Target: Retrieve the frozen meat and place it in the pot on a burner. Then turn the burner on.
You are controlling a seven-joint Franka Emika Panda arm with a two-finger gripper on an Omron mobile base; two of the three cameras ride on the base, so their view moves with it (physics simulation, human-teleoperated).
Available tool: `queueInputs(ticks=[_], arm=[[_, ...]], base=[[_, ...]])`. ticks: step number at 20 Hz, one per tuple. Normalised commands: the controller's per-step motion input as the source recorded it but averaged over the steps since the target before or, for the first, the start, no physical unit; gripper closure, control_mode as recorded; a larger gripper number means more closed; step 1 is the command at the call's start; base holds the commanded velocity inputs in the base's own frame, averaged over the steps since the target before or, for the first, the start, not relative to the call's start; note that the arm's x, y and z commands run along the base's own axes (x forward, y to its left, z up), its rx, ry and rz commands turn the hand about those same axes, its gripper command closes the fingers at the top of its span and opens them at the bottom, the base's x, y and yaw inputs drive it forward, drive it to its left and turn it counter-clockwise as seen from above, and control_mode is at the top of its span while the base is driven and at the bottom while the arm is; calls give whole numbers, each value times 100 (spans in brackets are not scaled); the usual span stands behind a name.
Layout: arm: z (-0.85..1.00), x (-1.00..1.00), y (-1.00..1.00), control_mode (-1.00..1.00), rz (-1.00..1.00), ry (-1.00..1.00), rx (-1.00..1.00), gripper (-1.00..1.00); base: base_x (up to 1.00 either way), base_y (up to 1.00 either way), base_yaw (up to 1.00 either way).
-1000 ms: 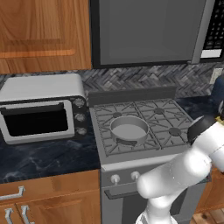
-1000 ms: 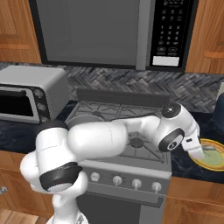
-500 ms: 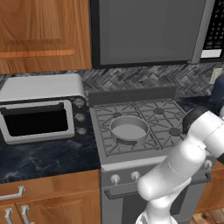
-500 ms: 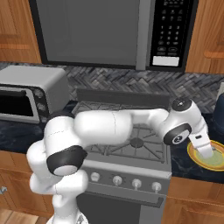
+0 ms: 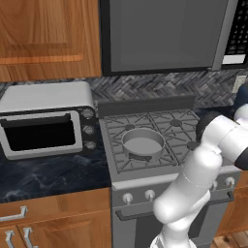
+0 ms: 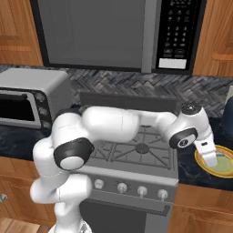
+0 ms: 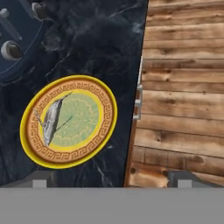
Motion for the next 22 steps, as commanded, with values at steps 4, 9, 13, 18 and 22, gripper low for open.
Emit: queueInputs(ticks=[4, 9, 13, 18, 22], arm=[[-17, 0, 0, -100, 6, 1, 20, -100], [0, 0, 0, -100, 2, 0, 5, -100], [0, 6, -2, -100, 0, 0, 0, -100], [-14, 24, 0, -100, 0, 0, -1, -100], [-25, 24, 0, -100, 0, 0, -1, -100]], base=[[0, 0, 0], [0, 0, 0], [0, 0, 0], [0, 0, 0], [0, 0, 0]])
